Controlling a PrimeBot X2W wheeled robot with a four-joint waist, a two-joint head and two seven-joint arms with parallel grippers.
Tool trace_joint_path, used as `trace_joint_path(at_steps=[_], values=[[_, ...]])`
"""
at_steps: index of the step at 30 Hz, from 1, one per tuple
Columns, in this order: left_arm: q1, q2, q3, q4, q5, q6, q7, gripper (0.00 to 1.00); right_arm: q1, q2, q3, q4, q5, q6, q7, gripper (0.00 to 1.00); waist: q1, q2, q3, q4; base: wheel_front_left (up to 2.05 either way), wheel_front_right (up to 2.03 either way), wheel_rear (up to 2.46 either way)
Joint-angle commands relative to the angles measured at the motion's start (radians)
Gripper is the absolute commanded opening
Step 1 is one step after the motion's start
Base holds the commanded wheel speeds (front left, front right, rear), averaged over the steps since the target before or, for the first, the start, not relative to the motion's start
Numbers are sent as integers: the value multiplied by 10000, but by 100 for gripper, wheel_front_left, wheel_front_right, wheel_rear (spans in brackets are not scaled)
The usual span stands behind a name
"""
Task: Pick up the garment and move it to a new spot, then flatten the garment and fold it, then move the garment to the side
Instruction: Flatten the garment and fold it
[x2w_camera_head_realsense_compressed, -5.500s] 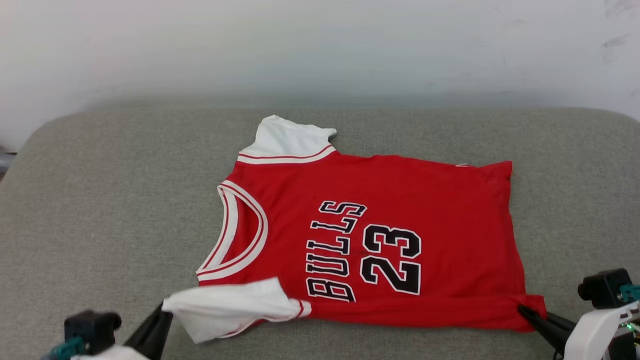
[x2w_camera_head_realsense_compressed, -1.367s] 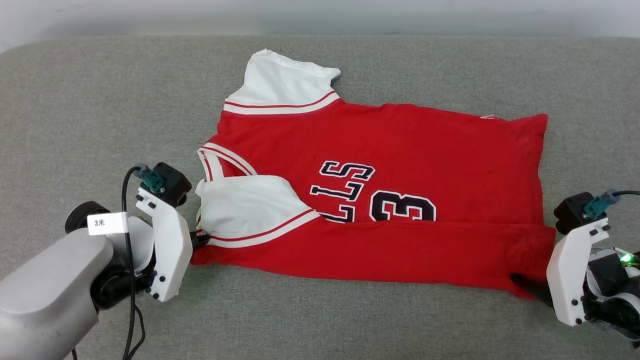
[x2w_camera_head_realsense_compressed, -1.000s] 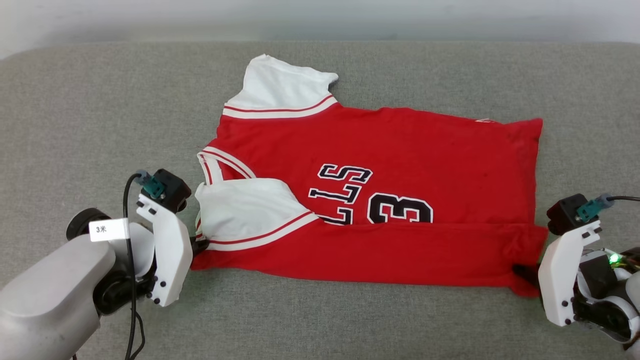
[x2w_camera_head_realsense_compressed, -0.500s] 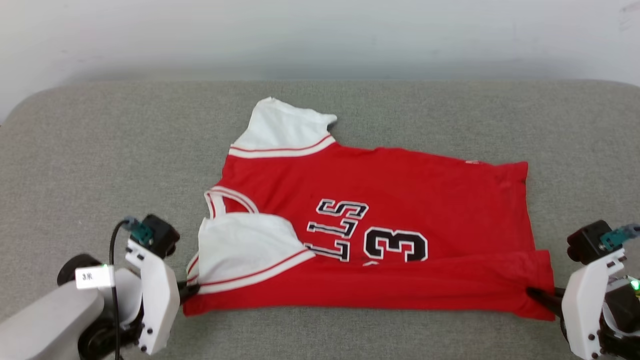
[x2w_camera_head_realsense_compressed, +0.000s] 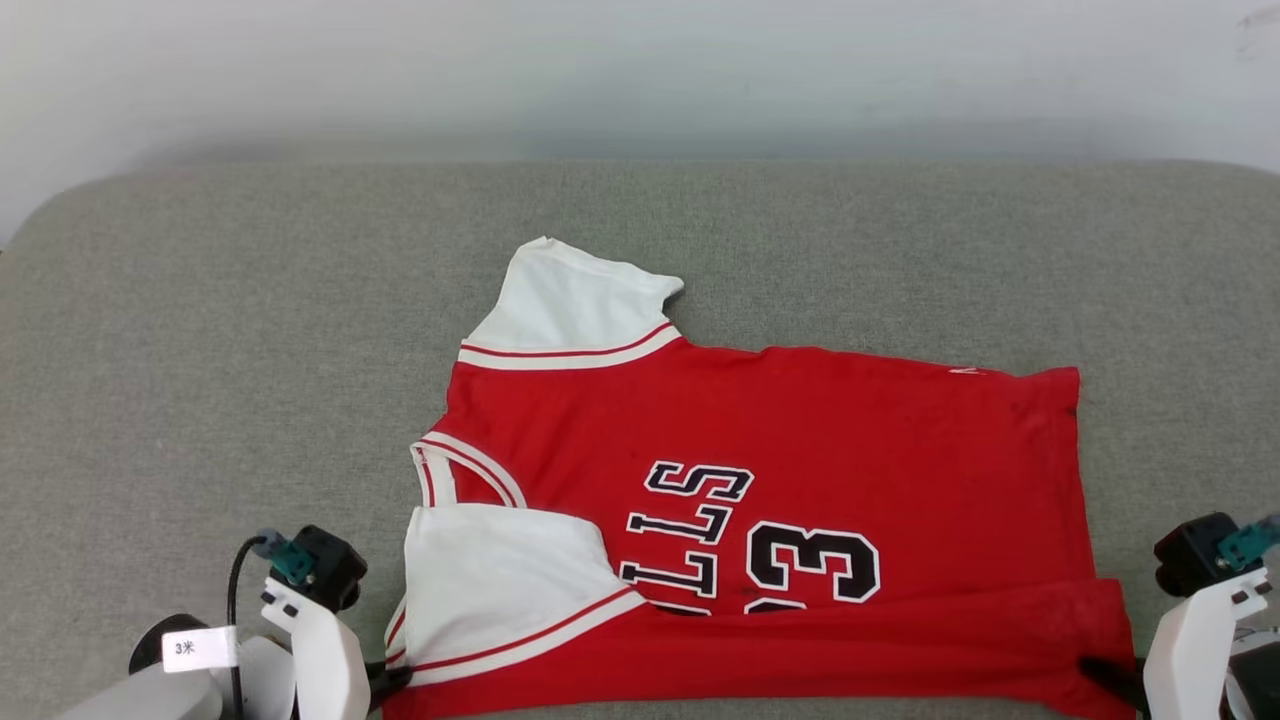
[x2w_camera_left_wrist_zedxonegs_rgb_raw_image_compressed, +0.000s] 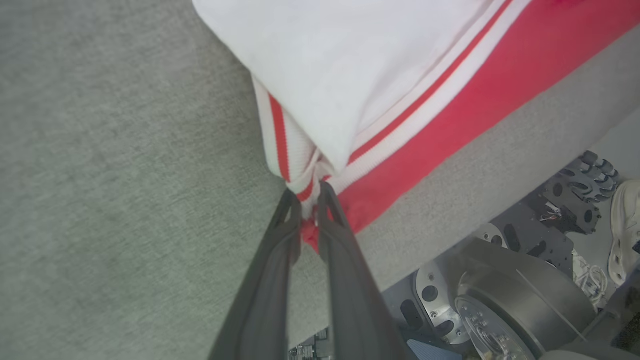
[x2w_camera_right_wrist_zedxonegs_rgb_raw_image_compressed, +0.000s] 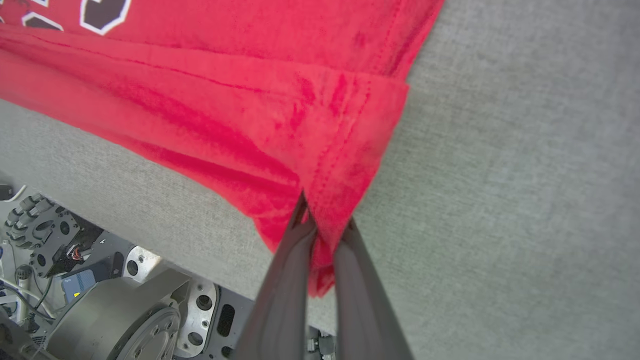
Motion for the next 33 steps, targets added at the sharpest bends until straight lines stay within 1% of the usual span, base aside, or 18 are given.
trace_joint_path(at_steps=[1,5,6,7,8,10,13,15,18,21,25,28,31,33], values=[[85,25,-23,91,11,30,-8,0,123,29,-54,106,-63,-16,43,0,0,-1,67,2,0,0,0],[137,-220,-120,502,72,-25,-84,0,111,327,72,556,-269,-16,-102,0,0,-1,170,32,0,0,0],[129,-273,-100,610,81,-3,-164,0,88,405,109,628,-284,-16,-219,7,0,-1,179,39,0,0,0],[107,-328,-58,686,145,33,-299,100,52,508,101,680,-298,-16,-359,50,0,-1,174,47,0,0,0],[95,-376,7,763,138,72,-421,100,25,606,92,719,-280,-16,-521,100,0,-1,150,55,0,0,0],[80,-391,76,840,206,109,-637,100,-50,660,56,658,-367,-16,-942,100,0,-1,46,66,0,0,0],[-15,-270,296,787,379,223,-1141,100,-113,740,-142,399,-397,-13,-1639,100,0,-1,-122,55,0,0,0],[-161,-180,536,719,543,394,-1664,100,-184,792,-322,135,-586,-13,-2272,100,0,-1,-219,47,0,0,0],[-362,-166,971,692,792,665,-2613,100,-308,1158,-863,-202,-1121,-13,-3519,100,0,-1,-287,18,0,0,0],[-675,-226,1321,841,1258,961,-3549,100,-441,1747,-1454,-519,-1948,-13,-4882,100,0,-1,-289,-28,0,0,0],[-1248,-432,1702,1109,1673,1163,-4401,100,-393,2741,-2144,-1034,-2986,-13,-6299,100,0,-1,-174,-171,0,0,0],[-1763,-614,1857,1394,1973,1182,-4745,100,-233,3478,-2512,-1464,-3684,-13,-7088,100,0,-1,-15,-346,0,0,0],[-2384,-826,1981,1726,2101,1029,-4783,100,-79,4141,-2754,-1903,-4339,-13,-7678,100,0,-1,276,-569,0,0,0],[-2848,-920,1983,1953,2186,828,-4601,100,16,4551,-2898,-2147,-4726,-13,-8020,100,0,-1,522,-745,0,0,0]])
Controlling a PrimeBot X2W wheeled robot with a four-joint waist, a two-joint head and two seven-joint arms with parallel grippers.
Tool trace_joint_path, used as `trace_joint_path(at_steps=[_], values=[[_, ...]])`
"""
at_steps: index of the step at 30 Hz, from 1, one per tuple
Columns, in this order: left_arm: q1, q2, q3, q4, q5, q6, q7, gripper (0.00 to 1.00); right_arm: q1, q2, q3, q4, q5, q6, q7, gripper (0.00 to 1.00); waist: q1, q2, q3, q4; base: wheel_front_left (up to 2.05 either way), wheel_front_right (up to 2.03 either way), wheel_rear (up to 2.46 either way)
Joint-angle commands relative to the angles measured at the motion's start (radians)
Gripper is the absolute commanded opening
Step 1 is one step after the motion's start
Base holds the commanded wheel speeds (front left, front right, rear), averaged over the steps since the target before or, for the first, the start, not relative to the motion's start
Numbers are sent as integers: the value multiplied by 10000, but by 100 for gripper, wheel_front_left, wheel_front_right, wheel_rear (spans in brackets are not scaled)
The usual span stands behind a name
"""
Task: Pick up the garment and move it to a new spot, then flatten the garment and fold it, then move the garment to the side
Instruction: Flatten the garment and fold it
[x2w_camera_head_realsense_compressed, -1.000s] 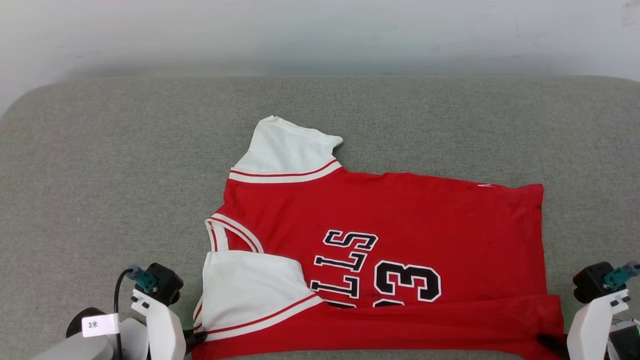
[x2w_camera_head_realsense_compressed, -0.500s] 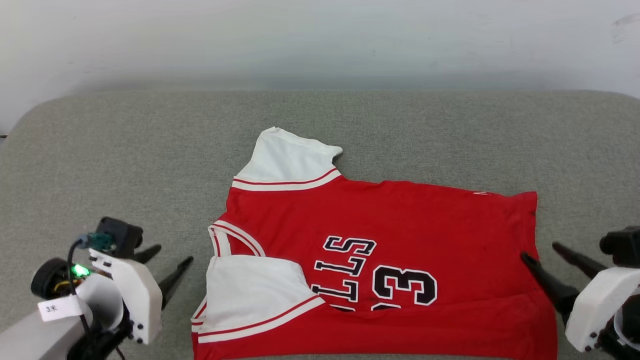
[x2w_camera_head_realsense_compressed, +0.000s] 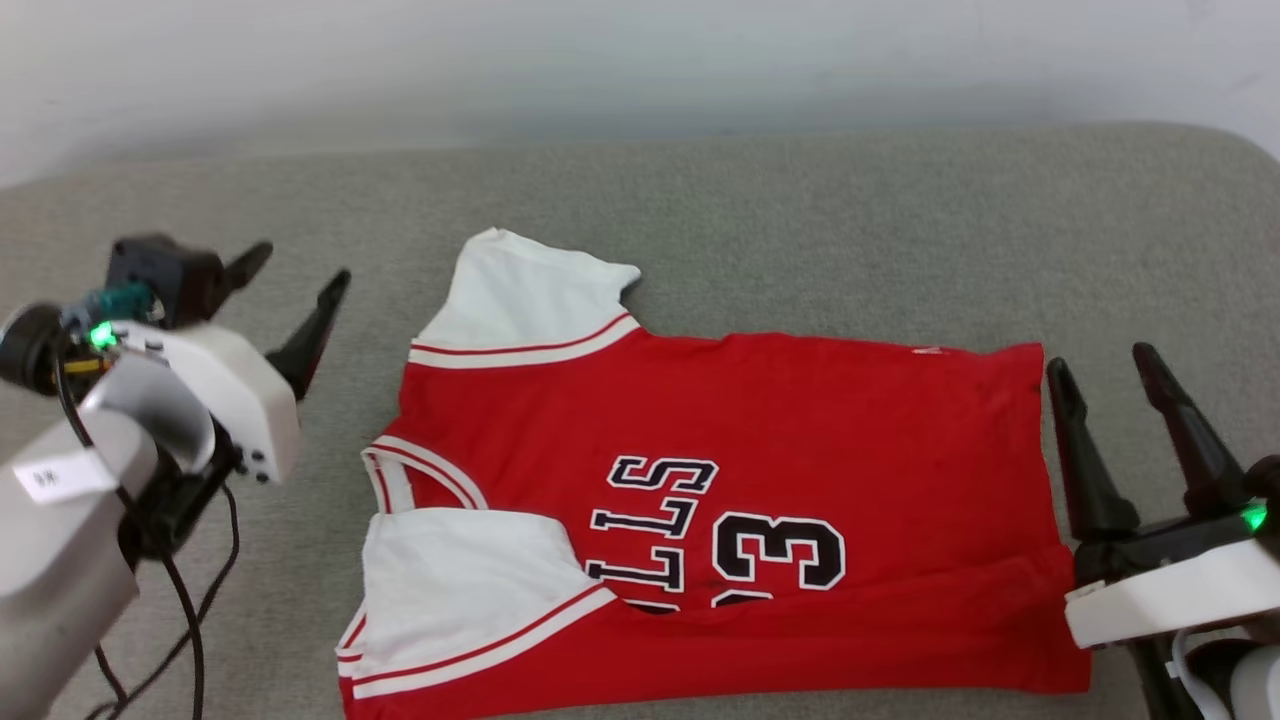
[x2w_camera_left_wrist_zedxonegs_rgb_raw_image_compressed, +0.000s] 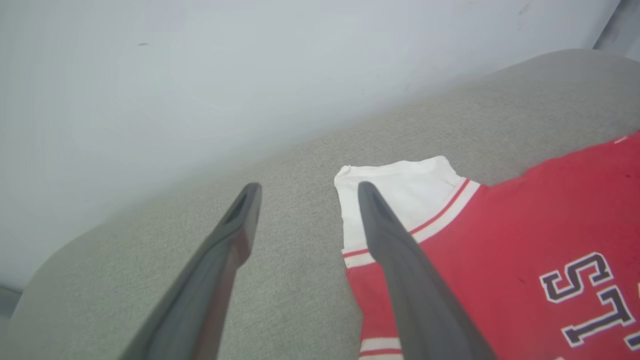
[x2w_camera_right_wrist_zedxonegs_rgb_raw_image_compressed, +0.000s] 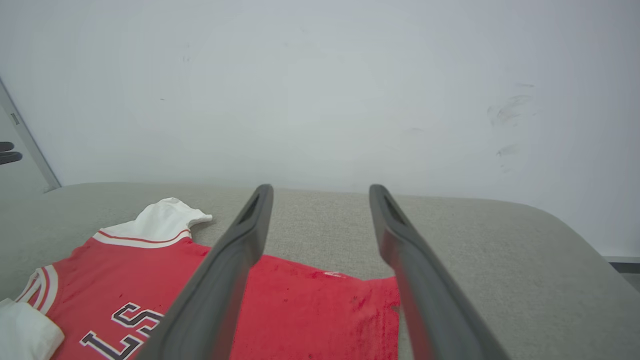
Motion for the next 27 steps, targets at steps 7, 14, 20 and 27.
trace_joint_path(at_steps=[7,14,20,27], values=[[-2010,-294,-114,860,-343,-1153,2043,100,110,577,266,-389,-693,-9,-226,100,0,0,1283,-765,0,0,0],[-4228,-561,-594,1585,-869,-1734,5811,100,-474,659,432,-469,-804,-9,-380,100,0,0,2514,-1165,0,0,0],[-5492,-809,-951,2121,-893,-1839,7669,100,-931,672,564,-388,-825,-9,-573,100,0,0,3353,-1423,0,0,0],[-6305,-955,-1225,2681,-915,-1932,8786,100,-1339,561,671,-254,-957,-9,-734,100,0,0,4116,-1629,0,0,0]])
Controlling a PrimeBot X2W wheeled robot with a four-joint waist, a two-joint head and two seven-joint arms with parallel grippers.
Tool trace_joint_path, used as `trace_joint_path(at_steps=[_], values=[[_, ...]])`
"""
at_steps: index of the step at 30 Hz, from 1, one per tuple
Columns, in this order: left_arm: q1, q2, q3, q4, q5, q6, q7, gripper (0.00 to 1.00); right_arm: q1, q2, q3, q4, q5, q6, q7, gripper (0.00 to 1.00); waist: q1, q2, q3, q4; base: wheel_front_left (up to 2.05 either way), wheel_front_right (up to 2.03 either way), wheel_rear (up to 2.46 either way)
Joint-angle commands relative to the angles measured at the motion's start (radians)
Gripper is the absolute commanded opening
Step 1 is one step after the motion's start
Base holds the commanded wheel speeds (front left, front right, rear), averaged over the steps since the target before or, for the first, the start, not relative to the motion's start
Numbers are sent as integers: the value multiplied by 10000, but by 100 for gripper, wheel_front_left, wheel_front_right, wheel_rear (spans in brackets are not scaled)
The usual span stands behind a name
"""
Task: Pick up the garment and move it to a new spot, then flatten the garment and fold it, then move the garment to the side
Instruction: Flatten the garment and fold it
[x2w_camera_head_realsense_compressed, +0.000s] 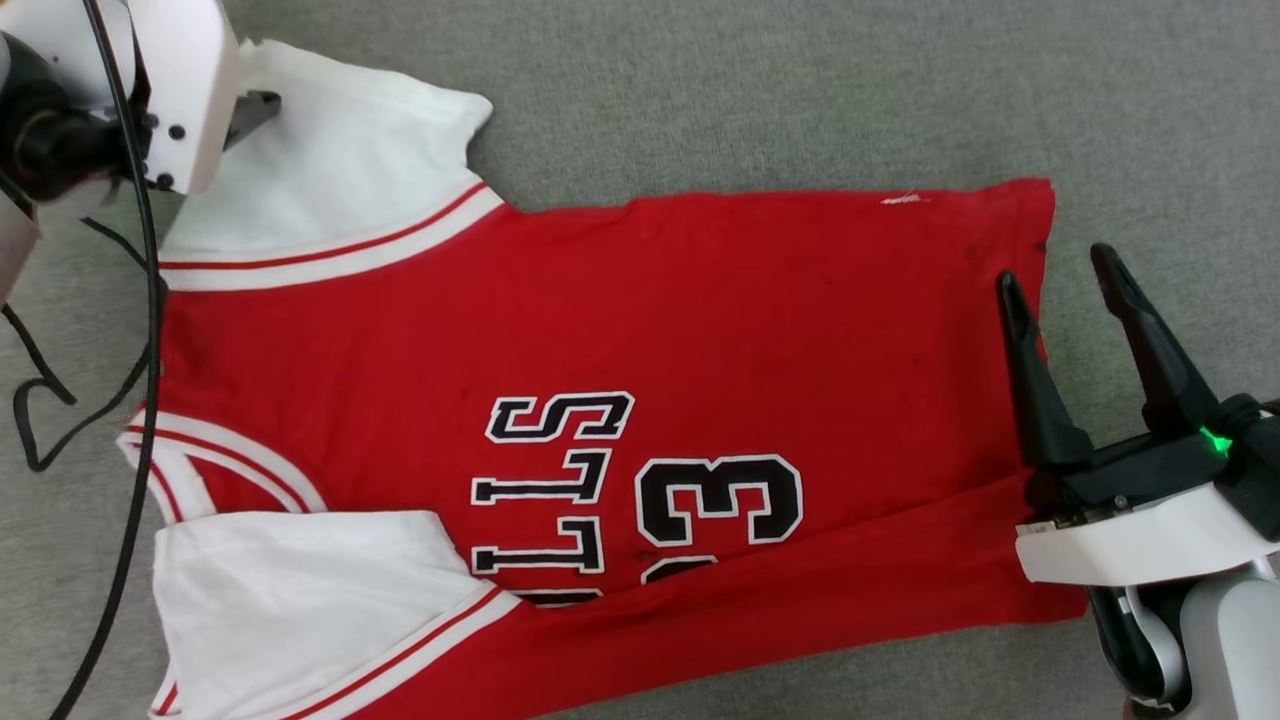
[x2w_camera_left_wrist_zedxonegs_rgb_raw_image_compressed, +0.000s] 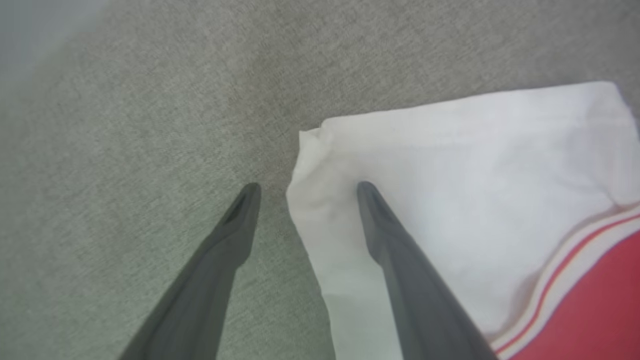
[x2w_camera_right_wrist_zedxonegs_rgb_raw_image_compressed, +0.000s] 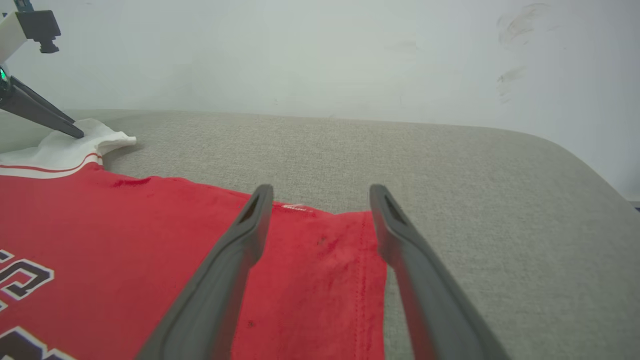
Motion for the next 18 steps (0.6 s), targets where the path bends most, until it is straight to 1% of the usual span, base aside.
trace_joint_path(at_steps=[1,6,8,11,13,15,17,18], values=[[-137,29,-96,88,120,-25,108,100,-119,-26,-4,17,-27,-9,-69,100,-2,0,274,-111,0,0,0],[184,17,-625,356,135,-64,617,100,-231,-62,40,45,-99,-9,-141,100,-2,0,410,-111,0,0,0],[389,60,-723,321,87,-74,496,0,-357,-160,65,35,-158,-9,-151,100,-2,0,393,-130,0,0,0],[570,149,-801,277,136,-79,170,0,-512,-282,19,-43,-205,-9,-66,100,-2,0,258,-108,0,0,0],[499,244,-897,184,412,-83,-172,0,-667,-447,-95,-157,-200,-9,62,100,-2,0,113,-51,0,0,0],[453,265,-986,36,585,-84,-589,0,-838,-745,-125,-248,-234,-9,406,100,-2,0,-69,35,0,0,0],[419,125,-894,-117,482,-87,-1037,0,-1024,-1136,-88,-352,-194,-9,1000,100,-2,0,-287,153,0,0,0],[419,125,-894,-117,482,-87,-1037,0,-1024,-1136,-88,-352,-194,-9,1000,100,-2,0,-287,153,0,0,0]])
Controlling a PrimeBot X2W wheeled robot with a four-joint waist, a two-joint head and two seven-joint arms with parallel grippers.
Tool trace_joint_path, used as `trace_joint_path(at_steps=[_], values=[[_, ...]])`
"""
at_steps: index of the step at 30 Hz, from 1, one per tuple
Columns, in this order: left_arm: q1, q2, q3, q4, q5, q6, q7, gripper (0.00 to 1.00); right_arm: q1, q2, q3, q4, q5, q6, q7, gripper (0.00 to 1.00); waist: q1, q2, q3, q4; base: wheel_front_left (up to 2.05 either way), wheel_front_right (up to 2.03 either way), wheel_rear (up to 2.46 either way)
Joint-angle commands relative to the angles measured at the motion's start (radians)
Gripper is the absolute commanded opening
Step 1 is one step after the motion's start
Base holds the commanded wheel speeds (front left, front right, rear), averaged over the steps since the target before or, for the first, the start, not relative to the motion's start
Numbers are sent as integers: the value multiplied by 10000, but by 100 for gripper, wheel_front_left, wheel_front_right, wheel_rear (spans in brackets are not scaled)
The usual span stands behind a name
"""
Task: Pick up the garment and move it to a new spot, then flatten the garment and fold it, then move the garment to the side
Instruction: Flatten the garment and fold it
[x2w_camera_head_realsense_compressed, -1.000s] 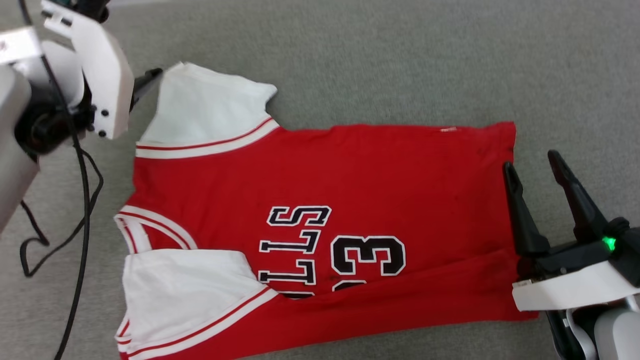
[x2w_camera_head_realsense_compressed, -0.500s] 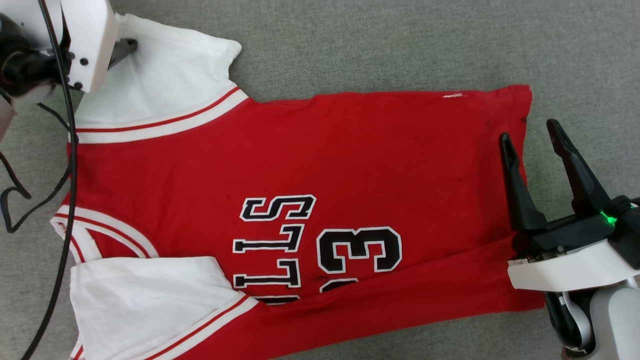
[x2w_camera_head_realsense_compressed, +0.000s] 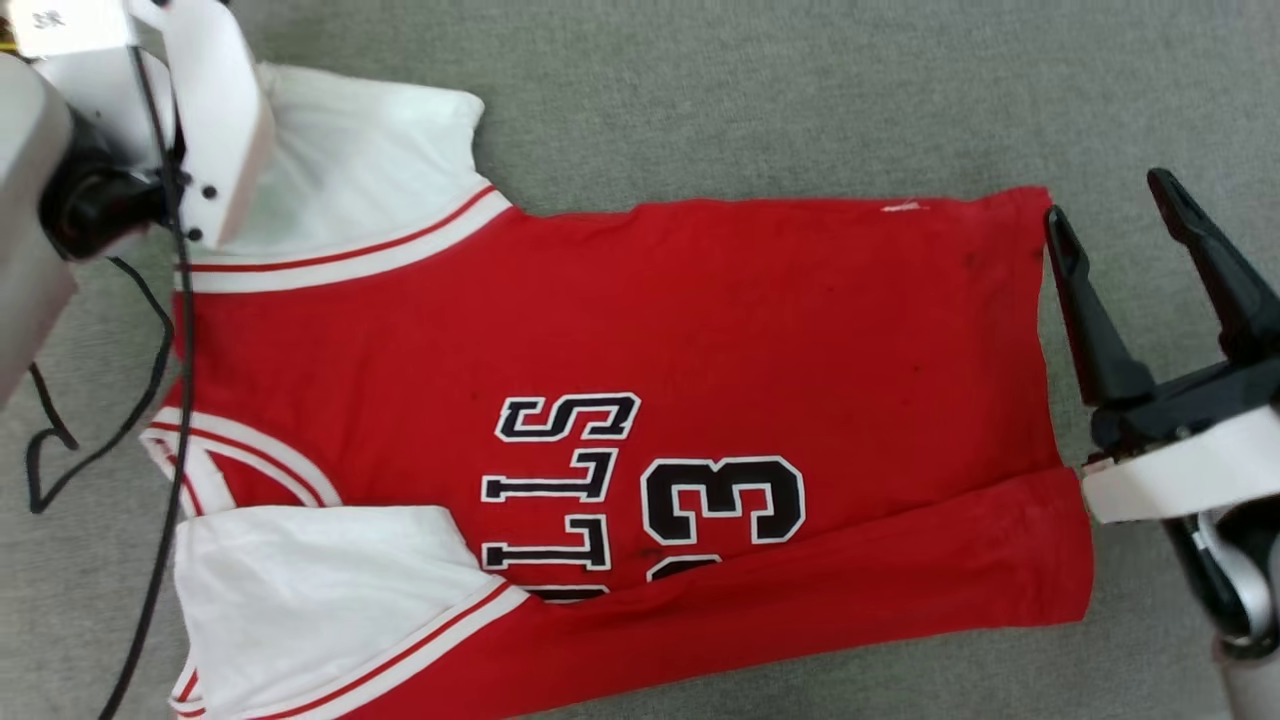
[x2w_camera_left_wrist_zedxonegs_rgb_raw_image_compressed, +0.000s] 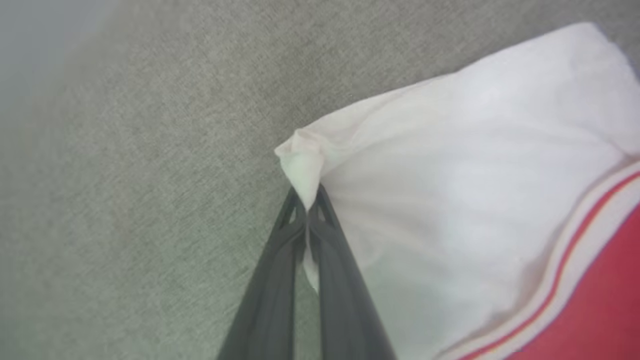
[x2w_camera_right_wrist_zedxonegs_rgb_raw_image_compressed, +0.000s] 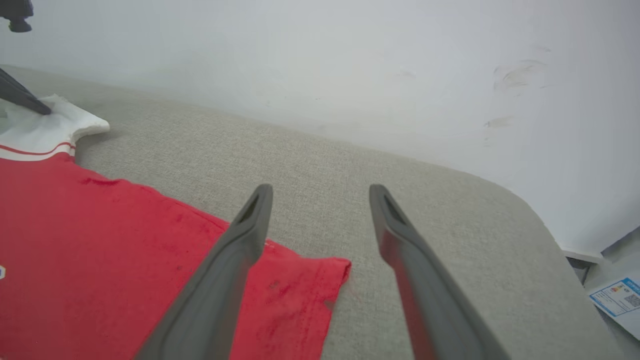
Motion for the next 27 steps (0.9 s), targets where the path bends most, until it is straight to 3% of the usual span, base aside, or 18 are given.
trace_joint_path(at_steps=[1,6,8,13,20,27], values=[[86,-37,-87,-149,85,-5,-226,0,-279,-357,124,-122,133,-9,530,100,-1,0,-299,208,0,0,0],[144,-93,-260,-679,82,-7,-984,0,-1015,-1762,488,-48,1204,-9,3304,100,-1,0,-742,580,0,0,0],[156,-107,-380,-1009,147,-8,-1339,0,-1595,-2626,710,242,2183,-11,5264,100,-1,0,-902,787,0,0,0],[122,-97,-509,-1496,236,-9,-1713,0,-2545,-3554,1107,999,3522,-9,8083,100,-1,0,-923,1101,0,0,0],[-106,-149,-542,-1882,345,-9,-1967,0,-3538,-3779,1657,2160,3922,-9,9668,100,-1,0,-650,1444,0,0,0],[-381,-179,-550,-2092,432,-8,-2176,0,-4176,-3208,2415,3610,3841,-9,9747,100,-1,0,-199,1705,0,0,0]])
